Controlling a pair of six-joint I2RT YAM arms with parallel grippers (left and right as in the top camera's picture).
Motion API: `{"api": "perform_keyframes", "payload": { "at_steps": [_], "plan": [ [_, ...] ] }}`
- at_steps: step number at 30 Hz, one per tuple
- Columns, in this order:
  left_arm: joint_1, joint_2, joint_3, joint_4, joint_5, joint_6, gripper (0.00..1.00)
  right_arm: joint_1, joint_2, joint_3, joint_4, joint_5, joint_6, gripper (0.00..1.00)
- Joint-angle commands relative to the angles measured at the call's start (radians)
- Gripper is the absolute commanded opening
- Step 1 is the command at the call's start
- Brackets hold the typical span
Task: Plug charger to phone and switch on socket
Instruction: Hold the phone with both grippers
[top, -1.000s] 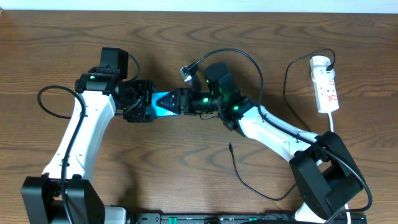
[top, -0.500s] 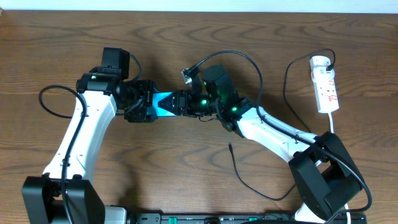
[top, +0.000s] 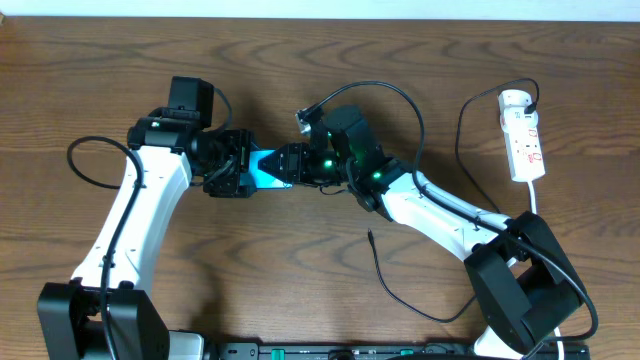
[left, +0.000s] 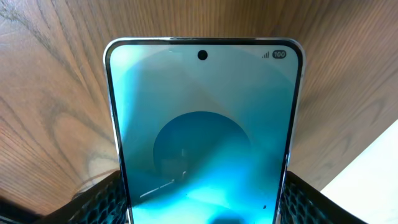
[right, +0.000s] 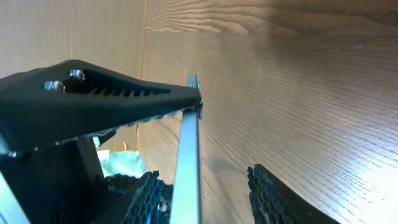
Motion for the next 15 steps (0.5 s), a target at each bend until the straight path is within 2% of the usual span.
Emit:
{"api": "perform_keyframes", "payload": {
  "at_steps": [1, 9, 15],
  "plan": [
    [-0.016, -0.002, 0.008, -0.002, 0.019, -0.013, 0.07, 0.009, 0.002, 0.011, 0.002, 0.012, -0.012, 0.45],
    [-0.021, -0.002, 0.008, -0.002, 0.006, -0.013, 0.07, 0.014, 0.002, 0.011, 0.000, 0.012, -0.012, 0.38],
    [-0.021, -0.002, 0.008, -0.002, 0.005, -0.013, 0.07, 0.016, 0.002, 0.011, -0.002, 0.012, -0.012, 0.27]
  ]
}}
